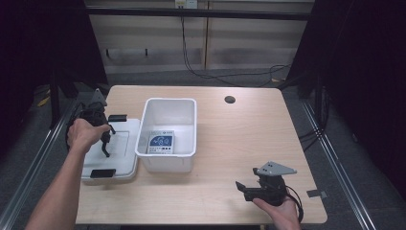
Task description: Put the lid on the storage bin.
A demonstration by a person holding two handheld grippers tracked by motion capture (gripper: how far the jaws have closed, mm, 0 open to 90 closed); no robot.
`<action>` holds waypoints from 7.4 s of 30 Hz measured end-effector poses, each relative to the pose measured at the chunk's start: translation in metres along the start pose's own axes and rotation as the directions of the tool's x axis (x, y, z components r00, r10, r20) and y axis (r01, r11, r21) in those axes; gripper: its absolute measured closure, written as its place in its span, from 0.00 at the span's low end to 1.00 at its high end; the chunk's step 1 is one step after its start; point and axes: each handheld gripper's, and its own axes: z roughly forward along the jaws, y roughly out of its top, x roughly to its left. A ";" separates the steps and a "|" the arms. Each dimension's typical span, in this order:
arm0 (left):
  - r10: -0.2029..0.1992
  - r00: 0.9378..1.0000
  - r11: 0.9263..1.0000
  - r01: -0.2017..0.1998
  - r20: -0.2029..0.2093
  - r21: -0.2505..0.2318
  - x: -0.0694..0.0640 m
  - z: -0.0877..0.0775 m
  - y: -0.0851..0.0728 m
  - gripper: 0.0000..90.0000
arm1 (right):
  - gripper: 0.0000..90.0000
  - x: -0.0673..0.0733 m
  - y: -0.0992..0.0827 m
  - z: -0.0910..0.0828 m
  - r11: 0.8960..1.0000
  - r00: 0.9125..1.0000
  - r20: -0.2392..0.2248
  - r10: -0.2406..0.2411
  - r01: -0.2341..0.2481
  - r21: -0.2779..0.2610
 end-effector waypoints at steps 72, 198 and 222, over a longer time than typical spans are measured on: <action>0.081 0.997 0.994 -0.081 0.001 -0.080 -0.015 -0.117 -0.016 0.94 | 0.21 0.000 -0.001 0.001 1.000 1.000 -0.003 0.011 -0.011 0.012; 0.059 0.997 0.985 -0.050 0.045 -0.166 -0.203 -0.088 -0.004 0.94 | 0.21 0.005 -0.001 0.000 0.999 0.999 -0.012 -0.032 0.032 0.023; 0.061 0.998 0.987 -0.055 0.035 -0.154 -0.207 -0.082 -0.002 0.94 | 0.21 0.005 -0.001 0.000 0.999 0.999 -0.014 -0.030 0.030 0.024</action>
